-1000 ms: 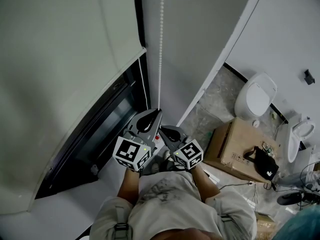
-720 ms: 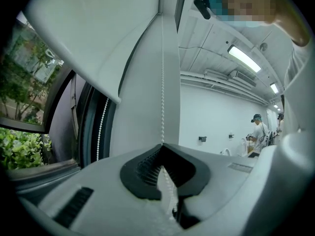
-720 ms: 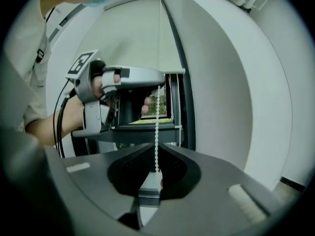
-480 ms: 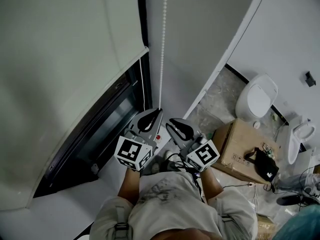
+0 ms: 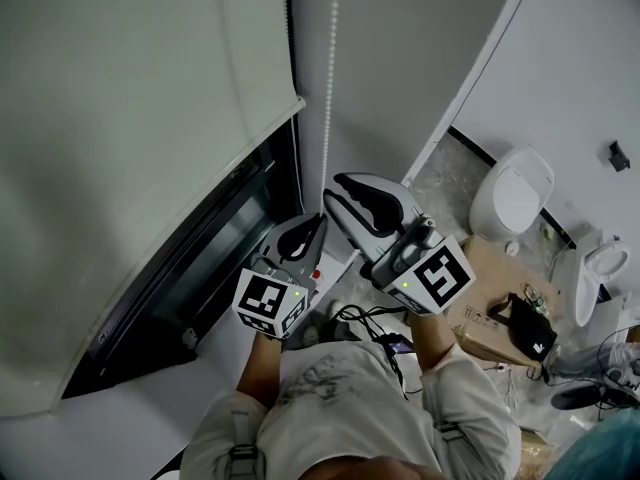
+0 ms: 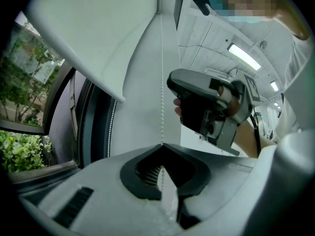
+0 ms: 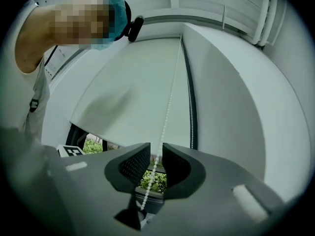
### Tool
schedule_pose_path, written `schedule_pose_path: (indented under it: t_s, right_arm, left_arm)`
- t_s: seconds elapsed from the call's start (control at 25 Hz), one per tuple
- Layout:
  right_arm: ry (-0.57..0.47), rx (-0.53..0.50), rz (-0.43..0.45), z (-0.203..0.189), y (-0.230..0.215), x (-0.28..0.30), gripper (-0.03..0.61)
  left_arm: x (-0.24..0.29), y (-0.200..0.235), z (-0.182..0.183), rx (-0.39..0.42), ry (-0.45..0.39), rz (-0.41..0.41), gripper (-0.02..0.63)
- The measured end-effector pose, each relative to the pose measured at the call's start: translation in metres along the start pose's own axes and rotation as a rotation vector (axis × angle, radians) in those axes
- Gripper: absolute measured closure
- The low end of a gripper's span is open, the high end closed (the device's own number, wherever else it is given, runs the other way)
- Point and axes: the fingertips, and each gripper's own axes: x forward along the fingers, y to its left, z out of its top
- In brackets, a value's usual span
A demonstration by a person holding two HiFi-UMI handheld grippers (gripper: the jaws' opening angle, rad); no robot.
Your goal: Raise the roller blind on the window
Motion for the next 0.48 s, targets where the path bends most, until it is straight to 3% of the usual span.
schedule_pose_path:
  t_s: [0.2, 0.32, 0.48]
  right_arm:
    - [0.006, 0.002, 0.005, 0.006, -0.007, 0.016, 0.491]
    - [0.006, 0.018, 0.01, 0.006, -0.007, 0.019, 0.558]
    - [-0.012, 0.053, 0.013, 0.005, -0.006, 0.018, 0.566]
  left_arm:
    - [-0.001, -0.004, 0.001, -0.001, -0.001, -0.008, 0.603]
    - [-0.001, -0.006, 0.001, -0.002, -0.004, -0.011, 0.603]
    - [-0.003, -0.004, 0.002, -0.005, -0.011, -0.015, 0.603]
